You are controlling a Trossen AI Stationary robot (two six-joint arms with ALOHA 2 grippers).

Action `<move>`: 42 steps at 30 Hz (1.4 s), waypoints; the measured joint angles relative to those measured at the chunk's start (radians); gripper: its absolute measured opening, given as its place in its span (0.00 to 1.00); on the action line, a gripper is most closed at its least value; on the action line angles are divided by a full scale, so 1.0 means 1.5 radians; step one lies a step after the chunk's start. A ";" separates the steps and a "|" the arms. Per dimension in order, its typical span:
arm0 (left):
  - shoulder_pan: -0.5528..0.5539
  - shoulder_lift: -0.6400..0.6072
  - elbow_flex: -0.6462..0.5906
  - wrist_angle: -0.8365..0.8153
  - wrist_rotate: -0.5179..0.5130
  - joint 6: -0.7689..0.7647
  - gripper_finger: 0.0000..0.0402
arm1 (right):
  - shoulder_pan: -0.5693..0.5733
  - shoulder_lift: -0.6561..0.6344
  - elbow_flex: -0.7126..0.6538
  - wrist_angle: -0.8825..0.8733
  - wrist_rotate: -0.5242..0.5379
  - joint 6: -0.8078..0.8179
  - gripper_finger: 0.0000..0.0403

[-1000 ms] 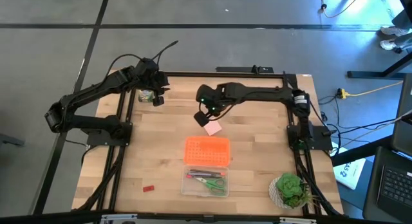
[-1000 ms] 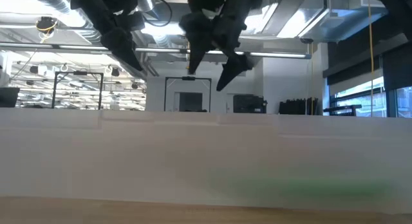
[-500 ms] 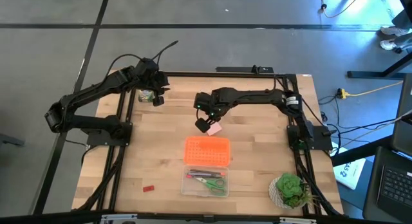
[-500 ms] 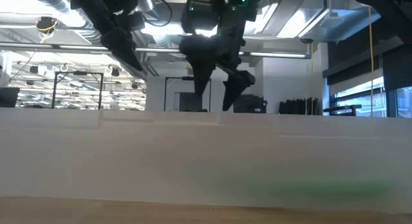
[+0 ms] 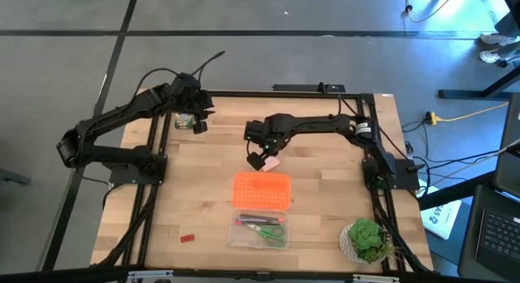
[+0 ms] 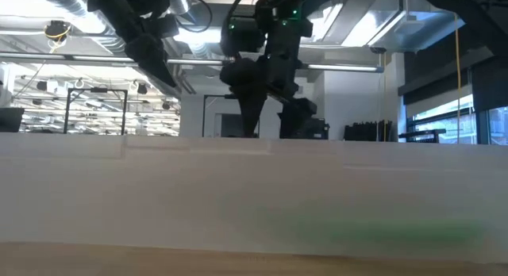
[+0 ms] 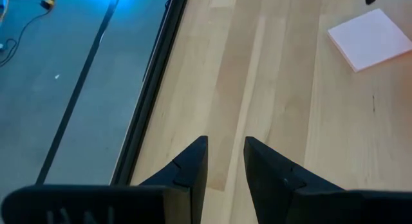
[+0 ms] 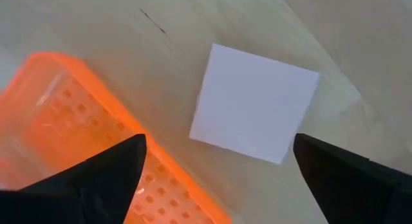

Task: Pack school essentials
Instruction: Put the pink sticky note into the orange supply box

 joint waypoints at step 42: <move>-0.003 -0.006 0.000 -0.049 0.480 0.093 0.23 | -0.018 0.054 0.000 0.019 0.027 0.009 0.98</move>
